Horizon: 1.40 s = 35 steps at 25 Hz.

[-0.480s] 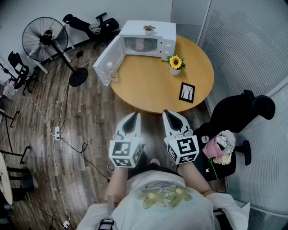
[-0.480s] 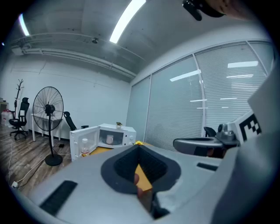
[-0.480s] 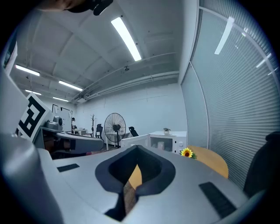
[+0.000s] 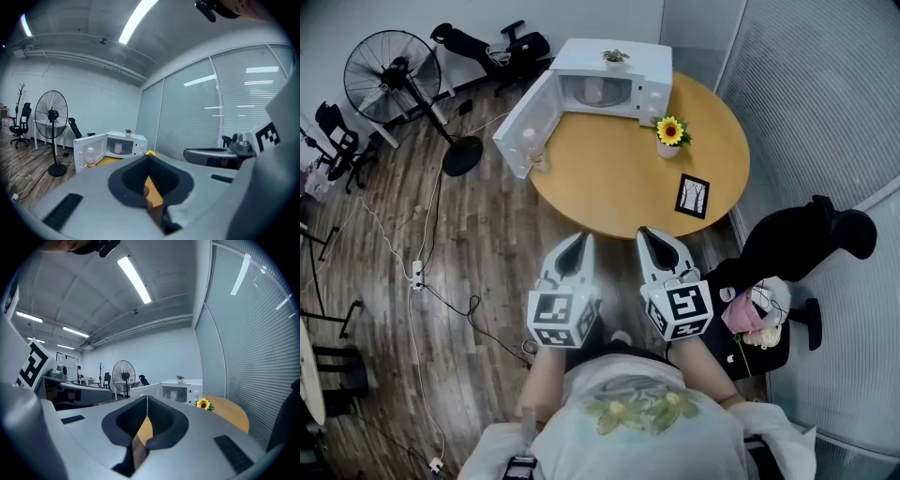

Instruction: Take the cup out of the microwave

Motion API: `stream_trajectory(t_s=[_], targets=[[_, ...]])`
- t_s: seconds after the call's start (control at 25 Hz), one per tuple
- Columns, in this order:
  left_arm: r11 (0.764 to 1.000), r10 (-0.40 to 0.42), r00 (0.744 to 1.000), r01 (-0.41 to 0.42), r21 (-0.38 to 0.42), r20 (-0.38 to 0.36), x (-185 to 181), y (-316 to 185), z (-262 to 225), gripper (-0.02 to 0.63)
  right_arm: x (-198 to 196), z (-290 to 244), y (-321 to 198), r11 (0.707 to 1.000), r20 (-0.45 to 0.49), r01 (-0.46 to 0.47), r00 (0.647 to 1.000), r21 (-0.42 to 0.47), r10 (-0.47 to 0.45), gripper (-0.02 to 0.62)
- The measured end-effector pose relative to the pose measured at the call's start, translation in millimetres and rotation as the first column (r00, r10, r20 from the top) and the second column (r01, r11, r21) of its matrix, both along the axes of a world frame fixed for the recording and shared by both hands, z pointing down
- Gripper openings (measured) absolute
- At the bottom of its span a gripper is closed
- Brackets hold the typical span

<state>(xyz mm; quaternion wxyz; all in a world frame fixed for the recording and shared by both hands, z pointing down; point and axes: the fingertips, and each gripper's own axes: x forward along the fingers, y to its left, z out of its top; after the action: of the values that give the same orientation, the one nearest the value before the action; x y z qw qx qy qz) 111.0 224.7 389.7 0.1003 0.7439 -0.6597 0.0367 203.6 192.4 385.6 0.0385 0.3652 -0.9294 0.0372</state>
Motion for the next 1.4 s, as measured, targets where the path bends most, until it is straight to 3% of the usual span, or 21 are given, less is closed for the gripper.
stream_trajectory(t_s=[0.2, 0.28, 0.6, 1.4], targets=[[1.0, 0.01, 1.0, -0.01, -0.013, -0.01, -9, -18, 7, 0.003, -7, 2, -21, 1.0, -0.004, -0.022, 1.0, -0.009, 0.022, 0.028], [1.0, 0.02, 1.0, -0.02, -0.022, -0.019, -14, -27, 12, 0.005, -11, 3, -32, 0.999, -0.002, -0.026, 1.0, -0.024, 0.026, 0.122], [0.998, 0.042, 0.998, -0.044, -0.049, -0.043, -51, -77, 23, 0.005, -35, 10, -87, 0.992, -0.036, -0.108, 0.994, -0.059, 0.106, 0.269], [0.985, 0.105, 0.994, -0.109, -0.13, -0.04, -182, -169, 45, 0.005, -138, 30, -191, 0.972, -0.107, -0.164, 0.983, -0.165, 0.148, 0.275]])
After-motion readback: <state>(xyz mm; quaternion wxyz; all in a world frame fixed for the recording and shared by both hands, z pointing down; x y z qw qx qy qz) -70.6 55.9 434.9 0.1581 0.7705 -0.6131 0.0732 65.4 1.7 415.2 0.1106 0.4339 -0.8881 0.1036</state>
